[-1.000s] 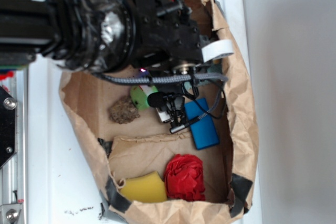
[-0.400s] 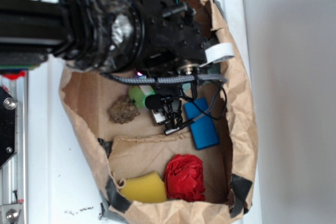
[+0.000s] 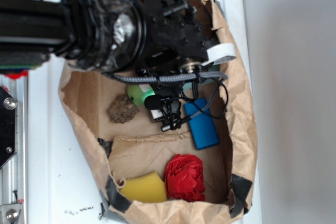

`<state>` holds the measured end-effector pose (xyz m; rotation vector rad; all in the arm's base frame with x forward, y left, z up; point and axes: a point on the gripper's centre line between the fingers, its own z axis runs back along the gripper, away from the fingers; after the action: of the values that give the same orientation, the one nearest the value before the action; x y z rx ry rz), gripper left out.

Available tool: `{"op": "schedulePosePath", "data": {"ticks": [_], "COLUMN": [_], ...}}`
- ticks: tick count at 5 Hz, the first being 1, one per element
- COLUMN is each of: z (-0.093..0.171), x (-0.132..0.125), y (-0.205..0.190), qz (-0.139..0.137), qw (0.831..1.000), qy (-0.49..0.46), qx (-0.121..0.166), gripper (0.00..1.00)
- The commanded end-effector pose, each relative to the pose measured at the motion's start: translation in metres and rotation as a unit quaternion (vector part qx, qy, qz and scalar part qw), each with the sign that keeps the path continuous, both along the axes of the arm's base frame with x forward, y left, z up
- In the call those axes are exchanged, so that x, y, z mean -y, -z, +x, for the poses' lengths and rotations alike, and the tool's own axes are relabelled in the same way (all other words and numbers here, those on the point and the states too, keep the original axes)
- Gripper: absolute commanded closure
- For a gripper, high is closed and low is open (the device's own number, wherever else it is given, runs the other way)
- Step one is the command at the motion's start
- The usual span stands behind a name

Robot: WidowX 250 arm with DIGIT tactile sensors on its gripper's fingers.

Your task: Grab the green animal.

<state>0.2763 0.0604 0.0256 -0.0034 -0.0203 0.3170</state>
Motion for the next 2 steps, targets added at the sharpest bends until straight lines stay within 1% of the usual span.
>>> {"op": "schedulePosePath", "data": {"ticks": [1, 2], "z": [0.002, -0.013], "x": [-0.014, -0.004], "y": [-0.080, -0.101], "qz": [-0.019, -0.027], "qw": [0.997, 0.995], "qy": [0.008, 0.018], "qx": [0.071, 0.093], "gripper": [1.00, 1.00]}}
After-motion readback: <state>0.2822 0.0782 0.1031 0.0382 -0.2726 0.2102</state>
